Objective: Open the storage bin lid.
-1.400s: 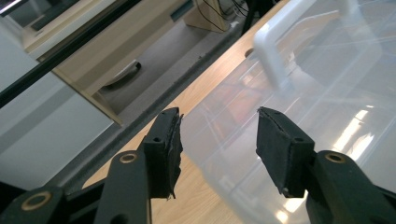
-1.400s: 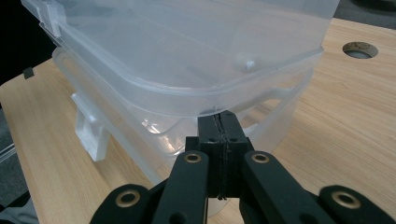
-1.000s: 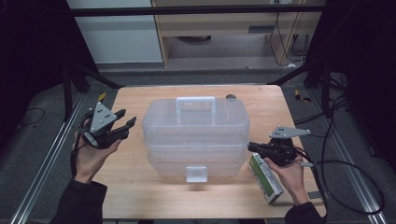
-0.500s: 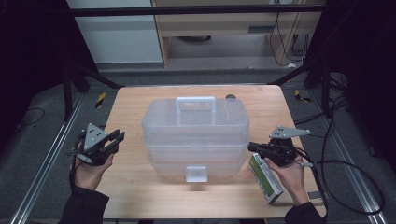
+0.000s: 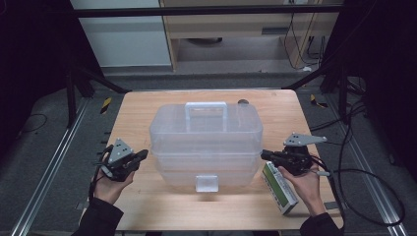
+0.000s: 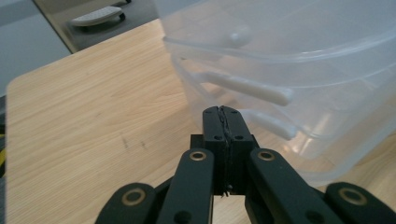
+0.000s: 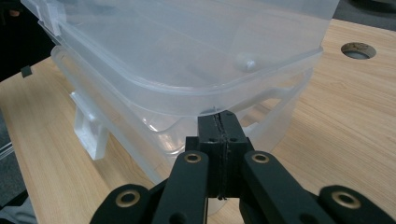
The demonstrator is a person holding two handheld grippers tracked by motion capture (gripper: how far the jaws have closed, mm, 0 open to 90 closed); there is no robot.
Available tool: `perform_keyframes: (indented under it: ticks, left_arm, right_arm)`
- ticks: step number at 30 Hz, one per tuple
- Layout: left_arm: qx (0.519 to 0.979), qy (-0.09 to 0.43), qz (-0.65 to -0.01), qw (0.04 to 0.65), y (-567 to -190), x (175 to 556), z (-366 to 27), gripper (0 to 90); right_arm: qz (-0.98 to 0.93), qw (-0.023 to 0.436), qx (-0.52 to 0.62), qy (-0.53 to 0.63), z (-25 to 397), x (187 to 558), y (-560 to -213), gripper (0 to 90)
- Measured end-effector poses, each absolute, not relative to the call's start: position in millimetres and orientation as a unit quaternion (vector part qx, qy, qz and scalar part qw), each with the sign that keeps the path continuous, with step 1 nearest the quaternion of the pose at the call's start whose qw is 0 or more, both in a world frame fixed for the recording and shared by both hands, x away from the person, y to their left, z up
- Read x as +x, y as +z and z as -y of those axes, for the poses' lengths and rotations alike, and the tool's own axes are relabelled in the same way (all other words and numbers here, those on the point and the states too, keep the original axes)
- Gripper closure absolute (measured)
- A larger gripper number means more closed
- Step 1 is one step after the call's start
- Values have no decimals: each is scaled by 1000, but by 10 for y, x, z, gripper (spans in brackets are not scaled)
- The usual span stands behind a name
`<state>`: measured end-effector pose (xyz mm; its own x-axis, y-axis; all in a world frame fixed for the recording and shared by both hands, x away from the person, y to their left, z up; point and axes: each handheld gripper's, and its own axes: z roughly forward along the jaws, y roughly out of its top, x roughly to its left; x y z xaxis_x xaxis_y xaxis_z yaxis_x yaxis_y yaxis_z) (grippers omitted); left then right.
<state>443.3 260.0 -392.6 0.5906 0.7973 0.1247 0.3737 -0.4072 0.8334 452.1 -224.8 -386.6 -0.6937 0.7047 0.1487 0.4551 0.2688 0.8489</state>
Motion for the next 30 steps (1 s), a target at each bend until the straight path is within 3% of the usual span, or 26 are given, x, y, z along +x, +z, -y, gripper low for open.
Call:
perform_keyframes:
  ticks: [9, 30]
  left_arm:
    - [800, 264, -341, 418, -3855, 4405, -2475, 892]
    - [782, 278, -350, 435, -3759, 4485, -2501, 891]
  right_arm:
    - [-784, 134, 370, 480, 2245, 4520, -3853, 900]
    - [-773, 151, 367, 496, 2255, 4581, -3730, 900]
